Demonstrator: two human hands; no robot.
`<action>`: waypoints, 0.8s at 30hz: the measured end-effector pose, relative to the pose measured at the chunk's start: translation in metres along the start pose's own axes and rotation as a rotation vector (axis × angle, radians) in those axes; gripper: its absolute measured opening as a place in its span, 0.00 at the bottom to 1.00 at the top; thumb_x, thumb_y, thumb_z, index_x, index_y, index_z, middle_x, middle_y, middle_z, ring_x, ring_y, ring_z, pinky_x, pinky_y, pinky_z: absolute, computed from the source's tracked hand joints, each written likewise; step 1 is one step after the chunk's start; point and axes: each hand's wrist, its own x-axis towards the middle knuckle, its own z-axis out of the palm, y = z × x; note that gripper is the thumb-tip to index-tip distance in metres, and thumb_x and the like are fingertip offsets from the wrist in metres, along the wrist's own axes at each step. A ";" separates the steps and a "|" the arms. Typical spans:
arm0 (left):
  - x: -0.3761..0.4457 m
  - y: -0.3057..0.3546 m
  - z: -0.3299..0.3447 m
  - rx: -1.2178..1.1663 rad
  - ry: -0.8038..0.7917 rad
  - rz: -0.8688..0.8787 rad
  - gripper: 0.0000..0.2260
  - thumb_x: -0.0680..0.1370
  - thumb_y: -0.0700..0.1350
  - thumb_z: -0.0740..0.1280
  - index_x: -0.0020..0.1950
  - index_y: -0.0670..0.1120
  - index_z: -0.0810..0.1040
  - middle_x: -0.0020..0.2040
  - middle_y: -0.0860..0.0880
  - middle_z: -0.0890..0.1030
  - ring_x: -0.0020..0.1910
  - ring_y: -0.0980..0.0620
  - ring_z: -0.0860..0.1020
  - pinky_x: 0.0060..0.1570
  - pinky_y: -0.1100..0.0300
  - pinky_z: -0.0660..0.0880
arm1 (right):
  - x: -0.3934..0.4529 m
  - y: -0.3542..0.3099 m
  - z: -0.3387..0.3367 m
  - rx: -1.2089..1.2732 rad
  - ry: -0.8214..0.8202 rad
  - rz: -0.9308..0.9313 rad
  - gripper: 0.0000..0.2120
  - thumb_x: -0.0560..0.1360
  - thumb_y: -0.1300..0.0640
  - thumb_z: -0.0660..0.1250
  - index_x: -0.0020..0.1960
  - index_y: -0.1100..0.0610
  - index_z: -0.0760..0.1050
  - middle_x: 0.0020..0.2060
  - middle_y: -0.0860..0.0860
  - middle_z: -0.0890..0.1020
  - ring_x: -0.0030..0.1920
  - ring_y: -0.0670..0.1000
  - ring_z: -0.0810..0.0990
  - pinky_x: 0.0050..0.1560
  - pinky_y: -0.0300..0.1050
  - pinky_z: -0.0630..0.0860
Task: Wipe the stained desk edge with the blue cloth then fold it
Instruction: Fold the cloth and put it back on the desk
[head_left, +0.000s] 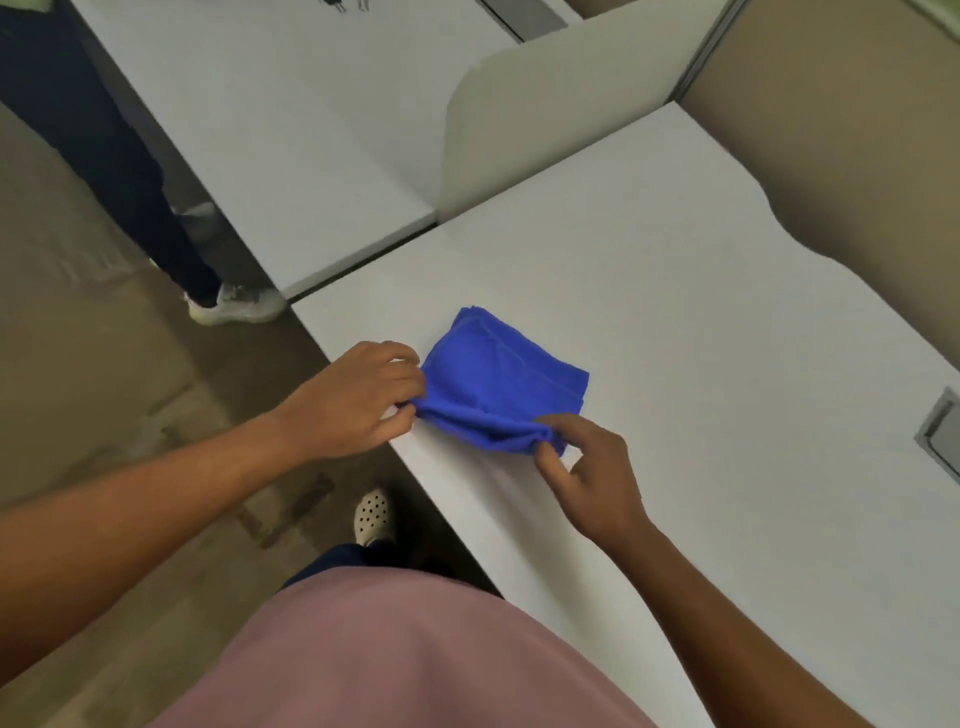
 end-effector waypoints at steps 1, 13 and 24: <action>0.005 0.002 -0.005 -0.195 0.009 -0.112 0.14 0.79 0.49 0.61 0.50 0.43 0.83 0.50 0.47 0.85 0.57 0.45 0.80 0.56 0.48 0.75 | 0.006 -0.008 -0.005 0.159 0.053 0.088 0.08 0.78 0.57 0.66 0.50 0.50 0.84 0.42 0.43 0.86 0.44 0.43 0.82 0.47 0.34 0.77; 0.122 -0.016 -0.026 -1.222 -0.082 -0.732 0.05 0.82 0.49 0.72 0.56 0.53 0.86 0.51 0.52 0.88 0.50 0.52 0.86 0.41 0.60 0.83 | 0.069 0.000 -0.044 0.607 0.229 0.612 0.10 0.85 0.50 0.64 0.56 0.48 0.85 0.55 0.51 0.88 0.58 0.60 0.86 0.49 0.50 0.84; 0.165 -0.032 -0.013 -1.226 -0.133 -0.731 0.15 0.79 0.39 0.76 0.65 0.47 0.83 0.56 0.47 0.88 0.53 0.50 0.88 0.43 0.59 0.85 | 0.105 0.038 -0.048 0.556 0.205 0.558 0.04 0.81 0.54 0.73 0.55 0.51 0.82 0.52 0.51 0.90 0.57 0.53 0.88 0.57 0.54 0.84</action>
